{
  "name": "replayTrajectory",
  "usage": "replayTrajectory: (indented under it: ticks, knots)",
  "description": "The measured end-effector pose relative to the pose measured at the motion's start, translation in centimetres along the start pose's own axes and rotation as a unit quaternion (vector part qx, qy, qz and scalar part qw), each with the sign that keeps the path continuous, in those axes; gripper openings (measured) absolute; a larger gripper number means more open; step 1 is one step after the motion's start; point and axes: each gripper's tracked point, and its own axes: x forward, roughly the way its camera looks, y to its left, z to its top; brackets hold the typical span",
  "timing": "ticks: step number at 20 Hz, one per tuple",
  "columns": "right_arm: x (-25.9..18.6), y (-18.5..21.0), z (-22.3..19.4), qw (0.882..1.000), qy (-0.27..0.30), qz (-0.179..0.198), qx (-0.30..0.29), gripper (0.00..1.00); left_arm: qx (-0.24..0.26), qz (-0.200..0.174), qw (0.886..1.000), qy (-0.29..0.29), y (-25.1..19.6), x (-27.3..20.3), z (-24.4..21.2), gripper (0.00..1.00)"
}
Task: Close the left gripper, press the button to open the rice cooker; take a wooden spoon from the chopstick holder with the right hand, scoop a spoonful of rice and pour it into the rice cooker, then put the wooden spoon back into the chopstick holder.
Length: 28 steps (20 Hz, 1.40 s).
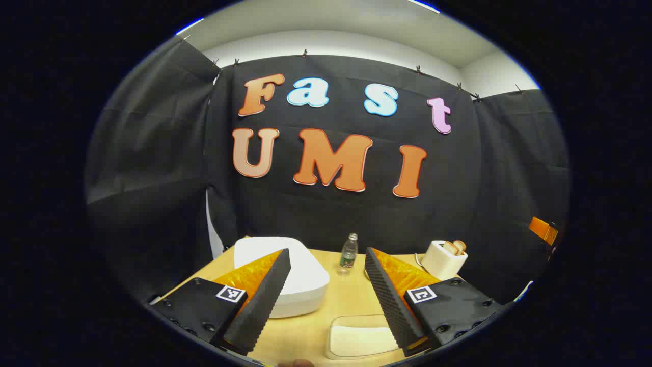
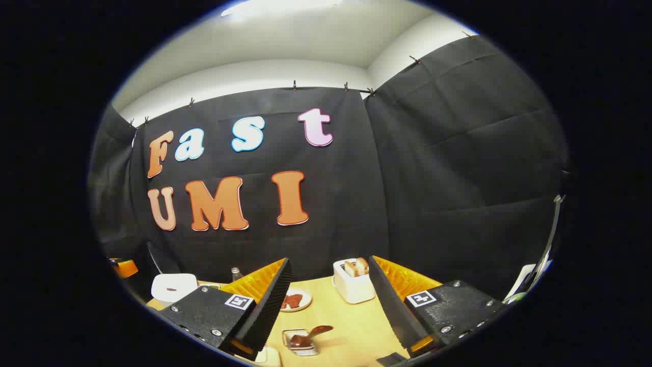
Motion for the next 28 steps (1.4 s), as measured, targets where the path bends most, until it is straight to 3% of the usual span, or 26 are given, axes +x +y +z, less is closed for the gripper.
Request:
replayTrajectory:
  ticks: [4,9,18,28]
  knots:
    - [-1.2,3.2,0.1,1.0,-0.007,-0.018,-0.01,0.93,0.008,0.018,1.0,-0.006,4.8,-0.4,0.9,0.99]
    - [-1.0,6.7,-0.6,1.0,0.017,0.016,-0.002,0.94,0.03,0.022,0.999,-0.019,6.3,-0.2,1.7,0.99]
    - [0.1,5.4,-0.2,0.999,0.029,0.021,-0.027,0.94,0.035,0.03,0.999,-0.027,5.3,-0.2,2.4,0.99]
    - [0.3,4.5,-0.7,0.998,0.038,0.029,-0.051,0.94,0.029,0.014,0.999,-0.027,2.6,0.5,3.0,0.96]
